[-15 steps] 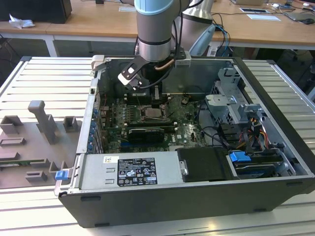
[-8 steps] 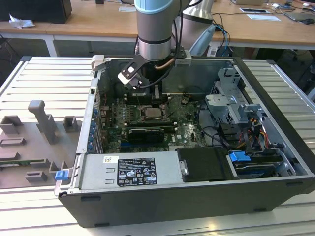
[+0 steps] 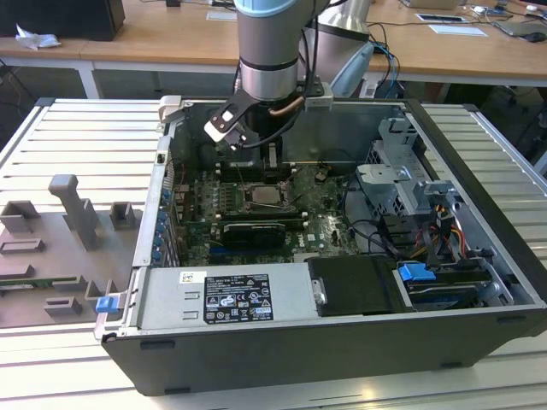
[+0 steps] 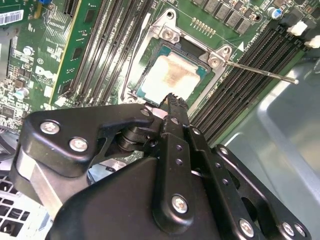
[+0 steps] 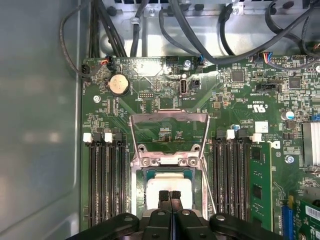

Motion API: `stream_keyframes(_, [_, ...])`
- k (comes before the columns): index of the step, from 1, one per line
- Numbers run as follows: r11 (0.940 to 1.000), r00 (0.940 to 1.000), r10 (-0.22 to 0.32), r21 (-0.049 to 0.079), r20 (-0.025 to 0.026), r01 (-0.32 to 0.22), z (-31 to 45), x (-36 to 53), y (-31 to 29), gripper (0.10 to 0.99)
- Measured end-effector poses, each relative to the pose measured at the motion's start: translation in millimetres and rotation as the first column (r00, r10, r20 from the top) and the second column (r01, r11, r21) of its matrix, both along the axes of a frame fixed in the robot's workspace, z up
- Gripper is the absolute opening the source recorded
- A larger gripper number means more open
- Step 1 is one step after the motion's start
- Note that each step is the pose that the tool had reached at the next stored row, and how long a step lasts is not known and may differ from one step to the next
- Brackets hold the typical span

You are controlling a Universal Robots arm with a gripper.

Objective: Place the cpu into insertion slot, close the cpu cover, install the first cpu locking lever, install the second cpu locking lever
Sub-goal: 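Close the cpu cover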

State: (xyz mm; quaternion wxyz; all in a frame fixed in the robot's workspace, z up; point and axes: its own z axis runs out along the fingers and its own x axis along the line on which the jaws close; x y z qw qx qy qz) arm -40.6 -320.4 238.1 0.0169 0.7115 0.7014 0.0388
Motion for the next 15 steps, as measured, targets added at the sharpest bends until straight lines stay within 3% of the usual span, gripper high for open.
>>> stream_keyframes(15, [1.0,1.0,0.0,-0.005,0.0,0.0,8.2,0.0,1.1,0.106])
